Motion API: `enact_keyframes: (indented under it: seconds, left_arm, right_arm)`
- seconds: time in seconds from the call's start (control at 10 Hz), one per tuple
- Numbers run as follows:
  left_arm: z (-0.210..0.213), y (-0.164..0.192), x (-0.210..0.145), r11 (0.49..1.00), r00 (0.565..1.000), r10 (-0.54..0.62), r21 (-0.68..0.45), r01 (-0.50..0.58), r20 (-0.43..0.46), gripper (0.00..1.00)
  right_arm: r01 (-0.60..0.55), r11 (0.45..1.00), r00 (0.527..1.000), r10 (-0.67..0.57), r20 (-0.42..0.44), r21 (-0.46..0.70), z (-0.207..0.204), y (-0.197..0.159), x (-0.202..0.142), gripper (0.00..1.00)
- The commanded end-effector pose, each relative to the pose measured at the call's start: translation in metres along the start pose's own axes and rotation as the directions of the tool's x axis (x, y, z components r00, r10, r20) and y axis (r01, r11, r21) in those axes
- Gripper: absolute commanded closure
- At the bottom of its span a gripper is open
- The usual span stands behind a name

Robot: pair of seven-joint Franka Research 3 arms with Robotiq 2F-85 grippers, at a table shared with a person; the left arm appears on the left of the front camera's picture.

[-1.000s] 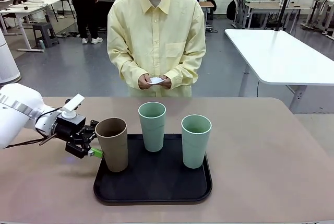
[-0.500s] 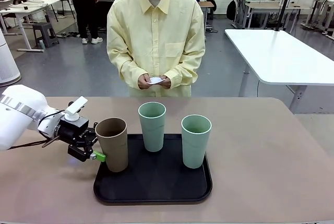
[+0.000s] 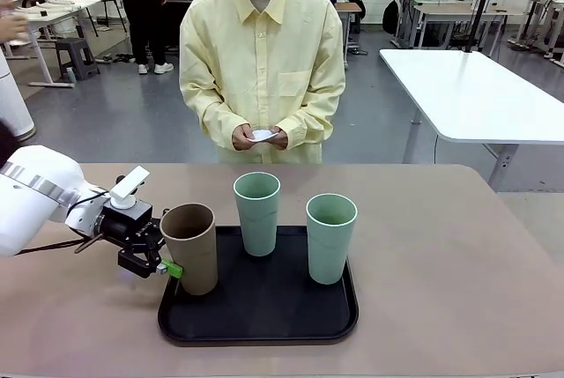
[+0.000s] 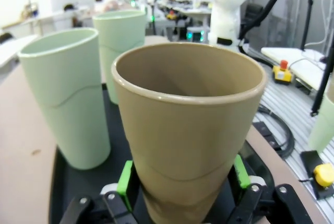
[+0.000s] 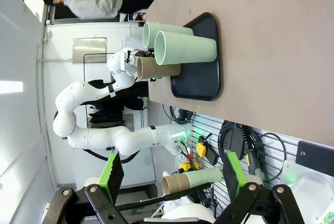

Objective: Place coasters on the table and set cups on them.
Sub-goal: Pick up one Reusable plastic cup and place it on a coaster set by the human.

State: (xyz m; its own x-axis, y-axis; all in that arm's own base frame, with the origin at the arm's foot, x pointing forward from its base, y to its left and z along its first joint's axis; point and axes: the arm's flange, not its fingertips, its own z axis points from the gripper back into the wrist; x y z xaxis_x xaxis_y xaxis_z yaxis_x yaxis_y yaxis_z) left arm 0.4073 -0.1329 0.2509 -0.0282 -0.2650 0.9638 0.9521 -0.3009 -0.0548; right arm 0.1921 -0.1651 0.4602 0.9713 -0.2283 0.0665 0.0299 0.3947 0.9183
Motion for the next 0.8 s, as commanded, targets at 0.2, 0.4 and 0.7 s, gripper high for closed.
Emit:
enact_keyframes:
  seconds: [0.2, 0.4, 0.7]
  left_arm:
    - [-0.002, -0.004, -0.003, 0.998, 0.998, -0.059, -0.001, 0.059, 0.037, 1.0]
    - [0.0, -0.004, 0.0, 0.999, 0.998, -0.042, 0.004, 0.042, 0.042, 0.72]
    - [0.028, -0.013, 0.057, 0.991, 0.999, 0.051, 0.127, -0.051, 0.007, 0.37]
  right_arm:
    - [-0.017, 1.0, 1.0, 0.016, 0.004, 0.015, 0.001, -0.001, 0.002, 0.0]
    - [-0.017, 1.0, 1.0, 0.016, 0.004, 0.015, 0.001, -0.001, 0.002, 0.0]
    - [-0.017, 1.0, 1.0, 0.016, 0.004, 0.015, 0.001, -0.001, 0.002, 0.0]
